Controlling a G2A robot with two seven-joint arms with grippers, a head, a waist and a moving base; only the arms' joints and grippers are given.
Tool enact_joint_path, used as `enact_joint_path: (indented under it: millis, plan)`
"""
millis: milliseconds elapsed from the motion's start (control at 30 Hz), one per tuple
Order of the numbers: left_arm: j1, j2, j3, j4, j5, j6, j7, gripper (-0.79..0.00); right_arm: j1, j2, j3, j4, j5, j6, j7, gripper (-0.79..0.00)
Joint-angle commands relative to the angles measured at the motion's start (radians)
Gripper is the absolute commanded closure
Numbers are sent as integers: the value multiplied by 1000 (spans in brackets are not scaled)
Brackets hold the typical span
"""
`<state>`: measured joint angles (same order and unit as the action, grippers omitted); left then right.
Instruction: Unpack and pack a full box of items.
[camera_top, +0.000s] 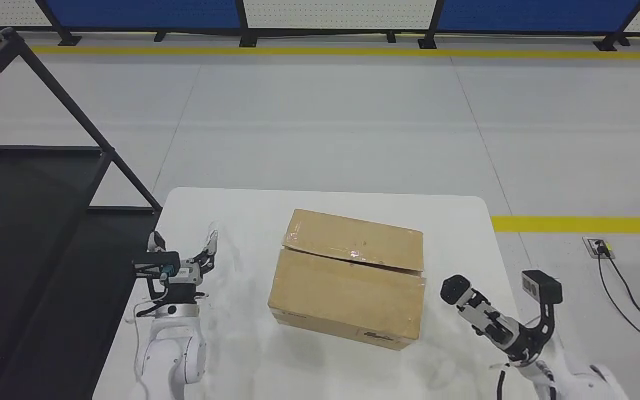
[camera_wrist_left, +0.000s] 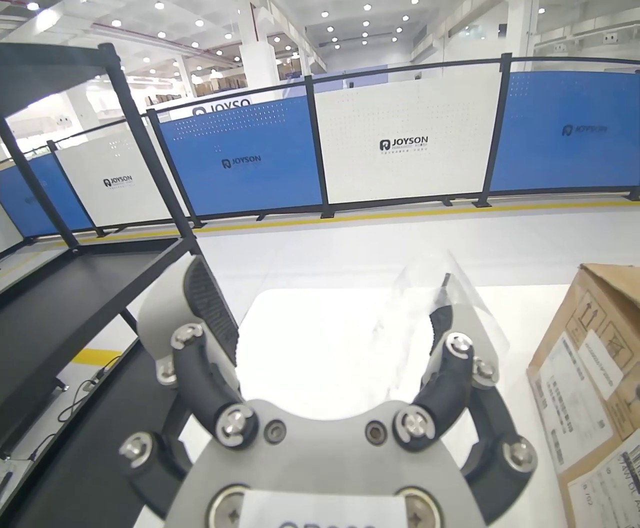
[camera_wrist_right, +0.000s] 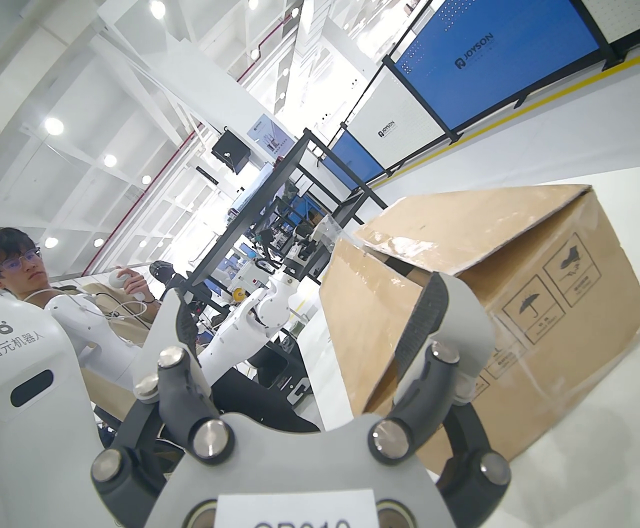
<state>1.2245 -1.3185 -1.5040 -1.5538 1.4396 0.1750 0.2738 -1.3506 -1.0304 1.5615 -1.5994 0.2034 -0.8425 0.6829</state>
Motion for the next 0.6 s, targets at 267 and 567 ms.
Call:
enact_joint_path:
  millis: [267, 567]
  plan:
    - [-18, -4, 5, 40, -8, 1, 2, -785, 90, -2, -71, 85, -28, 62, 43, -785]
    - [-25, -5, -1, 66, -12, -6, 4, -785, 120, -2, -114, 78, 11, 47, 87, -785]
